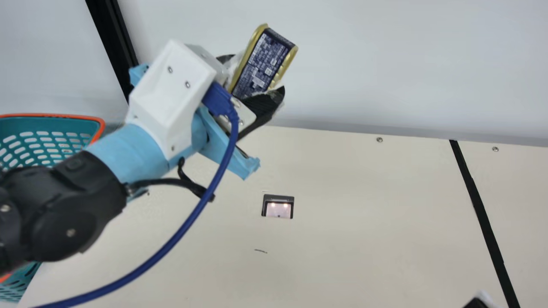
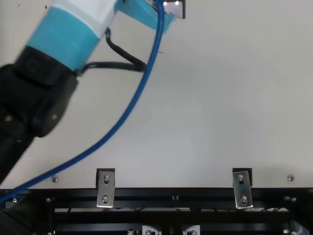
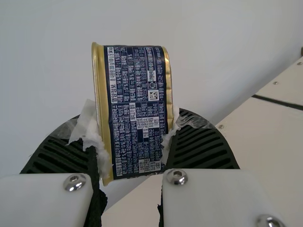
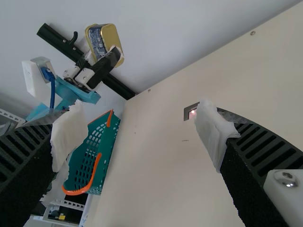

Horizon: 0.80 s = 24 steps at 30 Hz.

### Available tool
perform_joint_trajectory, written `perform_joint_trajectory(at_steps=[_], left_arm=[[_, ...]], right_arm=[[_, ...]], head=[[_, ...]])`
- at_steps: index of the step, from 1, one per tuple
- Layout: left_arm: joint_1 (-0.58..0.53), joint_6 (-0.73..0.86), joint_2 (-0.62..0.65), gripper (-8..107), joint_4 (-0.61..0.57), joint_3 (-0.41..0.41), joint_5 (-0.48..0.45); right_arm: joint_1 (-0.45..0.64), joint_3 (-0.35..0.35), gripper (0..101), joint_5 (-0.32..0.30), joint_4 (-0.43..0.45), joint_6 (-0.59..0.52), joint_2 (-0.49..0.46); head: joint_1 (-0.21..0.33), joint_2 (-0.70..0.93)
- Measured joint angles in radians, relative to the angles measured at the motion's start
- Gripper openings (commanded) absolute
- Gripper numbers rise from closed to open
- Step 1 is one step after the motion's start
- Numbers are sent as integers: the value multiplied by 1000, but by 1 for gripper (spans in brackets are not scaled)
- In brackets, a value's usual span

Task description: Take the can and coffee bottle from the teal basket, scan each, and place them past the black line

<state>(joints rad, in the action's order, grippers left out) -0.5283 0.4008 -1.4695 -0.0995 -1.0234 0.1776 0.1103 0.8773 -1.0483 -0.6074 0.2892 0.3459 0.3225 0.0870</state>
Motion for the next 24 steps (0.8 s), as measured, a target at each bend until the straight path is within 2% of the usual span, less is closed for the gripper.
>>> perform_joint_trajectory(at_steps=[6, 11, 17, 24], left_arm=[[4, -15, 34, 10, 94, -58, -197], [-36, 25, 65, 10, 133, -66, -348], [-24, 194, 82, 10, 11, -87, -489], [35, 465, 73, 10, -172, -132, -635]], right_arm=[[0, 0, 101, 0, 0, 0, 0], [0, 0, 101, 0, 0, 0, 0], [0, 0, 101, 0, 0, 0, 0], [0, 0, 101, 0, 0, 0, 0]], head=[[0, 0], [0, 0], [-5, 0], [0, 0]])
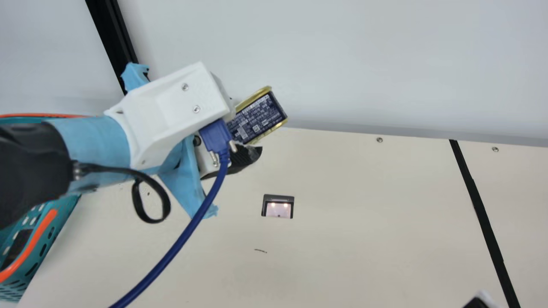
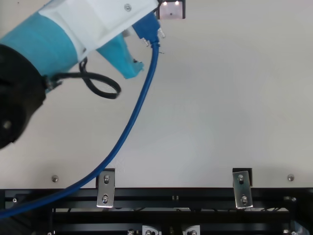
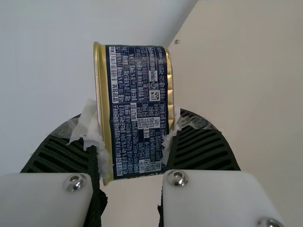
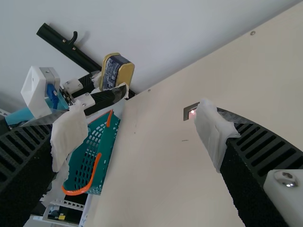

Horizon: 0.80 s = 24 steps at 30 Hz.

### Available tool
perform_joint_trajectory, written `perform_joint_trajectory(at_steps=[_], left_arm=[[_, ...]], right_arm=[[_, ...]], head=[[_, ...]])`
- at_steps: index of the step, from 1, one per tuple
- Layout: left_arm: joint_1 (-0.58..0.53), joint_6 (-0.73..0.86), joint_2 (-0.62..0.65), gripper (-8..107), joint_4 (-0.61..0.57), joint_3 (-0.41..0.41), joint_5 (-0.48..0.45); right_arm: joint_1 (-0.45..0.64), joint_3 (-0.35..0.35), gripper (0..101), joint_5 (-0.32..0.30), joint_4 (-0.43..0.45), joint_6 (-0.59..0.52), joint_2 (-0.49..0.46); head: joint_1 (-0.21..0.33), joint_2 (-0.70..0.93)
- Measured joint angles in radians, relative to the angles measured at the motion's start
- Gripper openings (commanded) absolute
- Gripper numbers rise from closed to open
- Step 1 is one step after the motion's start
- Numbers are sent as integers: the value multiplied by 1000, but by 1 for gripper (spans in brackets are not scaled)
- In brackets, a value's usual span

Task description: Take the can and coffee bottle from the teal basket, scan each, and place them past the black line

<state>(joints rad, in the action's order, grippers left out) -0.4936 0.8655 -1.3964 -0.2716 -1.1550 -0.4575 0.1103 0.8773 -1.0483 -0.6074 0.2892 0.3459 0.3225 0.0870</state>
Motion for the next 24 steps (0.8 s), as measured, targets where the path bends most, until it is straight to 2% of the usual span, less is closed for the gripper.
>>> perform_joint_trajectory(at_steps=[6, 10, 16, 24], left_arm=[[63, 252, -28, 10, -139, -19, -125], [85, 388, -56, 10, -178, -23, -181], [69, 539, -103, 10, -169, -13, -248], [-2, 596, -158, 10, -112, 12, -296]], right_arm=[[0, 0, 101, 0, 0, 0, 0], [0, 0, 101, 0, 0, 0, 0], [0, 0, 101, 0, 0, 0, 0], [0, 0, 101, 0, 0, 0, 0]], head=[[0, 0], [0, 0], [0, 0], [0, 0]])
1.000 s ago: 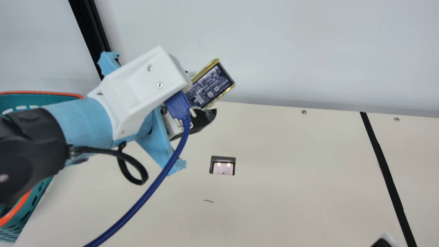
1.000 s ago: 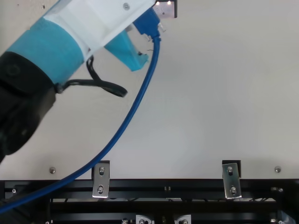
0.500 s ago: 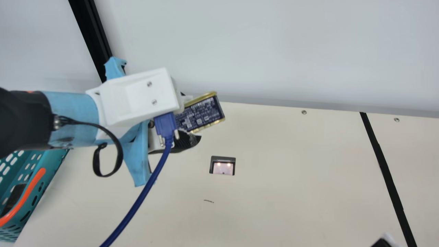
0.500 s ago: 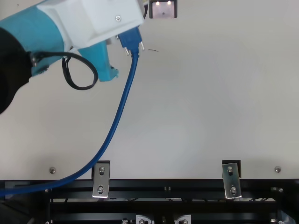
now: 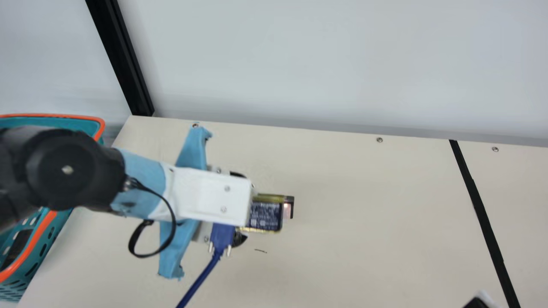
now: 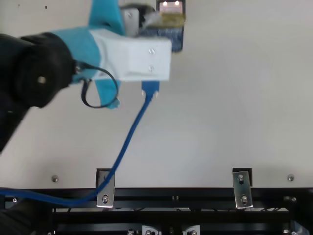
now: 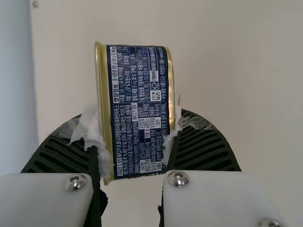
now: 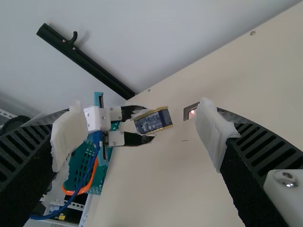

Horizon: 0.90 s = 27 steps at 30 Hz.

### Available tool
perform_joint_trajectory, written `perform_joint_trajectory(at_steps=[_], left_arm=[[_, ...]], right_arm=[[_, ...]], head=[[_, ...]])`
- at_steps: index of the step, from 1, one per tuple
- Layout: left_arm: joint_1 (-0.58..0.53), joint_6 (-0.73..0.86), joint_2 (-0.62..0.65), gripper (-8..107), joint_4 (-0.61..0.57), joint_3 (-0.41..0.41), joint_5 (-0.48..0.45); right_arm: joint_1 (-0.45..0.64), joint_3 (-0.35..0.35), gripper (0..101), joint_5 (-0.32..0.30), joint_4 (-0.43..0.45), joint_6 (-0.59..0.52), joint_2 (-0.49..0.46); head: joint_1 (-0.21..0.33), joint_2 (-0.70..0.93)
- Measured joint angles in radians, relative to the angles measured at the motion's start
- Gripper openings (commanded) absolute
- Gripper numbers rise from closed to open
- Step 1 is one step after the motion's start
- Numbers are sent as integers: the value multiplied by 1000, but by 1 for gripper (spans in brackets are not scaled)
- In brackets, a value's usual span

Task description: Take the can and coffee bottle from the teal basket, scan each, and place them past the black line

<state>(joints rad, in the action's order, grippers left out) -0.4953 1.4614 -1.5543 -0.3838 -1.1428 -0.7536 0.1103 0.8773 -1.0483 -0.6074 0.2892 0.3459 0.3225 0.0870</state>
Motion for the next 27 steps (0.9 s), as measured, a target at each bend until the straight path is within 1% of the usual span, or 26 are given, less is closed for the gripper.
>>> perform_joint_trajectory(at_steps=[5, 9, 14, 19, 20, 21, 27], left_arm=[[-51, -23, -38, 10, 42, 12, -17], [-87, -69, -68, 10, 49, 17, -41], [-123, -142, -113, 10, 29, 23, -90], [-135, -178, -136, 10, -1, 29, -130], [-135, -180, -143, 36, -14, 29, -138], [-135, -180, -145, 90, -23, 29, -140], [-110, -169, -139, 90, -91, 15, -184]], right_arm=[[0, 0, 101, 0, 0, 0, 0], [0, 0, 101, 0, 0, 0, 0], [0, 0, 101, 0, 0, 0, 0], [0, 0, 101, 0, 0, 0, 0], [0, 0, 101, 0, 0, 0, 0], [0, 0, 101, 0, 0, 0, 0], [0, 0, 101, 0, 0, 0, 0]], head=[[0, 0], [0, 0], [-5, 0], [0, 0], [0, 0], [0, 0], [0, 0]])
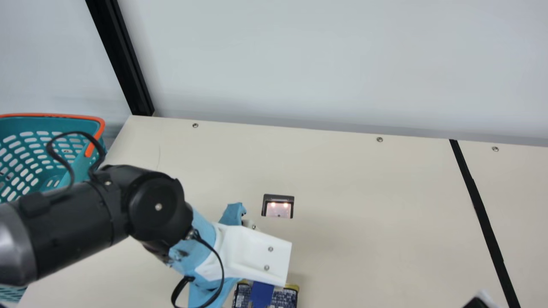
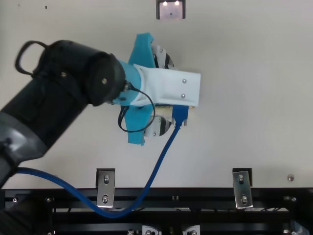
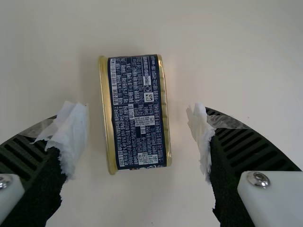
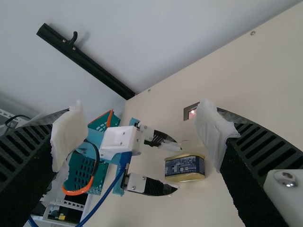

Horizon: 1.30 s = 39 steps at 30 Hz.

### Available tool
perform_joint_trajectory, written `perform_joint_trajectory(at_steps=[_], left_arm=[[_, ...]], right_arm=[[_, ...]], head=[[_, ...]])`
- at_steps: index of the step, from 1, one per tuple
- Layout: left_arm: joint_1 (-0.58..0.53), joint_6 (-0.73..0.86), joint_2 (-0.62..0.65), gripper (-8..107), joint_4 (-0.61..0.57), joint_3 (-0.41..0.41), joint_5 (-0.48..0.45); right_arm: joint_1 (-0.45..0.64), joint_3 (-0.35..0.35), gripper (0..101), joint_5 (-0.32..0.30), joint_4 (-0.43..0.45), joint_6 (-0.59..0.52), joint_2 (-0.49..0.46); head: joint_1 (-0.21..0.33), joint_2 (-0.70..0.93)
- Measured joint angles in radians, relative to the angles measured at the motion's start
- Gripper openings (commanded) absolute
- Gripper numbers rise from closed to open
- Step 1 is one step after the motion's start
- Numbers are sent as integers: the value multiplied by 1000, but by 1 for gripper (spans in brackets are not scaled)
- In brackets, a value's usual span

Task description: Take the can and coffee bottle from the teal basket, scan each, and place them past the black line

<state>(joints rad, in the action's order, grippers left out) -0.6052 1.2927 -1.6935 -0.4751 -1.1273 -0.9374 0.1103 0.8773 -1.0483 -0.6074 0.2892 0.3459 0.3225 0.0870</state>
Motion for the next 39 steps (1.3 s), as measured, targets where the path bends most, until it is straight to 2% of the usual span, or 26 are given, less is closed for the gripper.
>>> perform_joint_trajectory(at_steps=[6, 11, 21, 27, 36, 39], left_arm=[[73, 31, 49, 90, -85, -24, -25], [166, 89, 106, 90, -186, -20, 25], [344, 292, 205, 90, -444, 71, 167], [404, 407, 247, 90, -630, 128, 264], [404, 407, 247, 90, -656, 128, 267], [391, 372, 256, 90, -630, 110, 278]], right_arm=[[5, 0, 101, 0, -4, -6, 3], [-16, 15, 101, 38, -10, -50, 68], [-150, 75, 101, 194, 20, -142, 318], [-148, 112, 101, 227, -37, -216, 468], [-145, 113, 101, 225, -33, -217, 476], [-154, 134, 101, 214, -24, -239, 505]], head=[[0, 0], [-5, 0], [0, 0], [0, 0], [0, 0], [0, 0]])
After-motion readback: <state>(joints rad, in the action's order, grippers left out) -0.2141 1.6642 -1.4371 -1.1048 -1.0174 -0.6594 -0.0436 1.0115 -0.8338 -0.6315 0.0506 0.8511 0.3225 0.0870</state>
